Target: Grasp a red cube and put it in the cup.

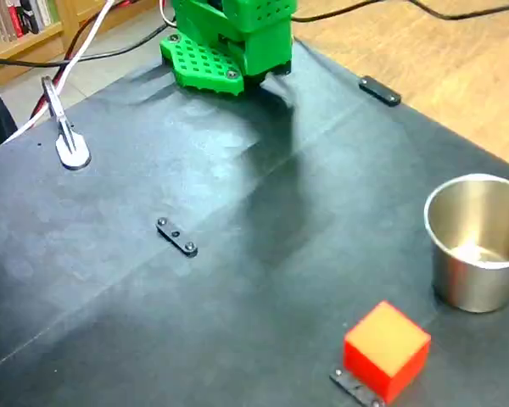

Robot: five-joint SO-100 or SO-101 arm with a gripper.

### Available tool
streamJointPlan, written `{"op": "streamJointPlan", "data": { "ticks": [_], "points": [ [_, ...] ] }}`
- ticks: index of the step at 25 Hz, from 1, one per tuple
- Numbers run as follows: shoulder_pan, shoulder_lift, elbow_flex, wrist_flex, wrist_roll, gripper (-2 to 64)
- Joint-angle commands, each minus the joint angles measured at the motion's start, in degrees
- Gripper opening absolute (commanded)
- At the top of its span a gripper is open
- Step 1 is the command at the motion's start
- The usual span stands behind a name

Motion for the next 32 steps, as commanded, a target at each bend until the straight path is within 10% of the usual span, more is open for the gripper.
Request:
{"op": "streamJointPlan", "data": {
  "ticks": [1, 18, 32],
  "points": [
    [2.4, -4.0, -1.7, -0.9, -0.6, 24.0],
    [17.8, -38.1, -30.4, -0.8, -16.7, 24.0],
    [20.1, -51.1, -32.3, -0.6, -25.4, 29.5]
  ]
}}
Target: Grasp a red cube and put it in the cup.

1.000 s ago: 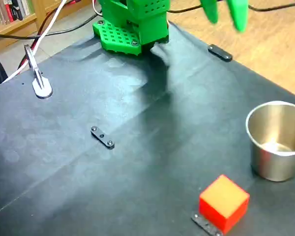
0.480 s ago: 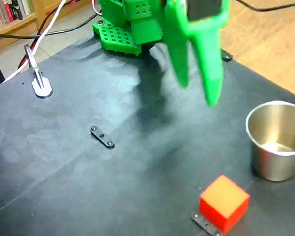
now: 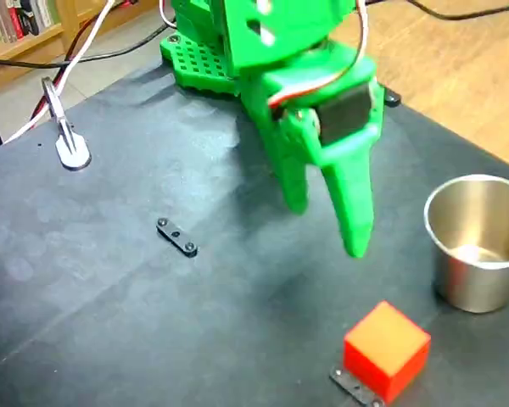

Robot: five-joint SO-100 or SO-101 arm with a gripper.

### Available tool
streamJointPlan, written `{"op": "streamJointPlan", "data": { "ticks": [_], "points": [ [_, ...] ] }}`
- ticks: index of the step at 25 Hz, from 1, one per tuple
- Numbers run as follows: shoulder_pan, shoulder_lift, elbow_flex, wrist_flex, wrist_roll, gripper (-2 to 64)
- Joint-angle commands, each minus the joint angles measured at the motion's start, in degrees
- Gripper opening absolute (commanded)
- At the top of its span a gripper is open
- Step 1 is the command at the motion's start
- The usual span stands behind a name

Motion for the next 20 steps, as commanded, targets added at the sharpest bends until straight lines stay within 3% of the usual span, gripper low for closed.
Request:
{"op": "streamJointPlan", "data": {
  "ticks": [1, 3, 6, 13, 20],
  "points": [
    [0.1, -0.7, -2.2, -0.6, -0.8, 32.3],
    [0.1, -1.8, -2.2, -0.7, -0.7, 37.8],
    [-0.1, -4.0, -2.3, -0.8, 0.0, 40.9],
    [-0.5, -9.7, -4.5, -1.0, 0.2, 41.0],
    [-1.4, -16.1, -12.9, -5.8, -0.2, 41.0]
  ]
}}
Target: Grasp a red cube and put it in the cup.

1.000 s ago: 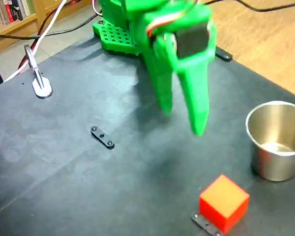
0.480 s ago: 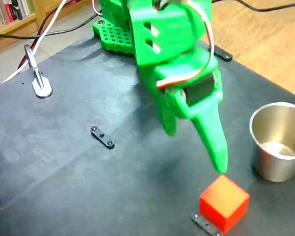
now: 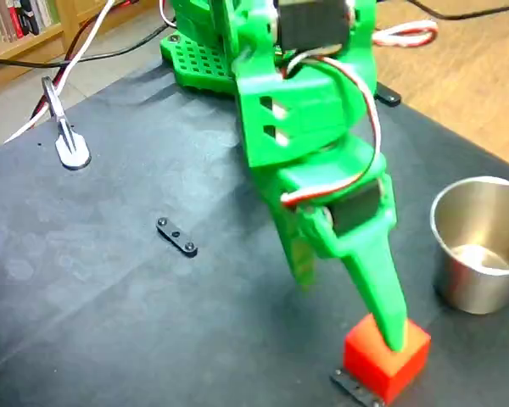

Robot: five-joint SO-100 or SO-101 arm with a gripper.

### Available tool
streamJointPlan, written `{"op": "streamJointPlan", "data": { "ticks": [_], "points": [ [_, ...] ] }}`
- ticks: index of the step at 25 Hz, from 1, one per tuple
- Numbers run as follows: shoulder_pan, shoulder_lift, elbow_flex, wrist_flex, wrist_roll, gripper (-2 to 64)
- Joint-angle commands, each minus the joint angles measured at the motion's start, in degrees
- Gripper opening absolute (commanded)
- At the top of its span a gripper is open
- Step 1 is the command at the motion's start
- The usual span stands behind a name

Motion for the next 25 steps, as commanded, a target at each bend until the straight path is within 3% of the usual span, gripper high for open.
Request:
{"op": "streamJointPlan", "data": {
  "ticks": [1, 25],
  "points": [
    [-1.8, -1.1, -3.7, -0.9, 0.0, 40.9],
    [-4.9, -10.3, -4.0, -1.7, 0.4, 40.9]
  ]
}}
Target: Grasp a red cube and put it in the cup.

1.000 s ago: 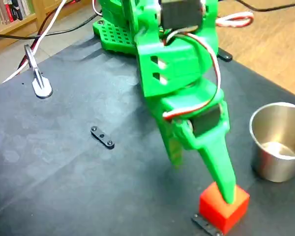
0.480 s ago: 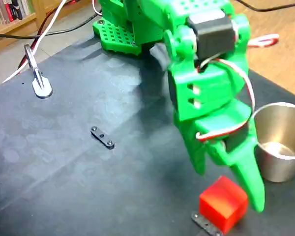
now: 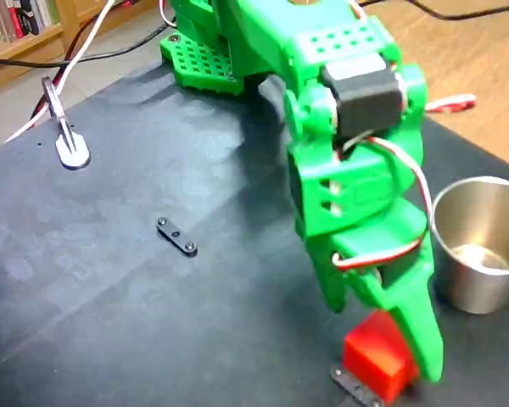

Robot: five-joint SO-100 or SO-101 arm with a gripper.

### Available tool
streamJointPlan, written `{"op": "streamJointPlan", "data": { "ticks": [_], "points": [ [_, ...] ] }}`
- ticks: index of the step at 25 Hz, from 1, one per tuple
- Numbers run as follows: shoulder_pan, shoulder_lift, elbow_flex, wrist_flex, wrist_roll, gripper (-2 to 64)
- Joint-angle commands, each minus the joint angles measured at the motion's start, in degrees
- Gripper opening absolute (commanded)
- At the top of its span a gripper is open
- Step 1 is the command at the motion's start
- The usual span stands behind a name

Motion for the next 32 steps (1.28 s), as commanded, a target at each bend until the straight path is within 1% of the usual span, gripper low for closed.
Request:
{"op": "streamJointPlan", "data": {
  "ticks": [1, 3, 5, 13, 15, 17, 23, 32],
  "points": [
    [-0.5, 0.2, -2.3, -2.1, 0.3, 40.9],
    [-0.5, -0.3, -2.3, -5.7, 0.3, 40.9],
    [-0.5, -0.3, -2.2, -8.2, -0.3, 40.9],
    [-0.6, -1.9, -2.2, -7.9, -0.4, 40.8],
    [-0.6, -2.0, -2.1, -7.8, -0.1, 39.9],
    [-0.6, -2.0, -2.1, -7.8, -0.2, 36.3],
    [-0.8, -2.0, -2.1, -7.8, 0.2, 19.3],
    [-0.8, -0.9, -2.1, -7.8, 0.4, -0.2]
  ]
}}
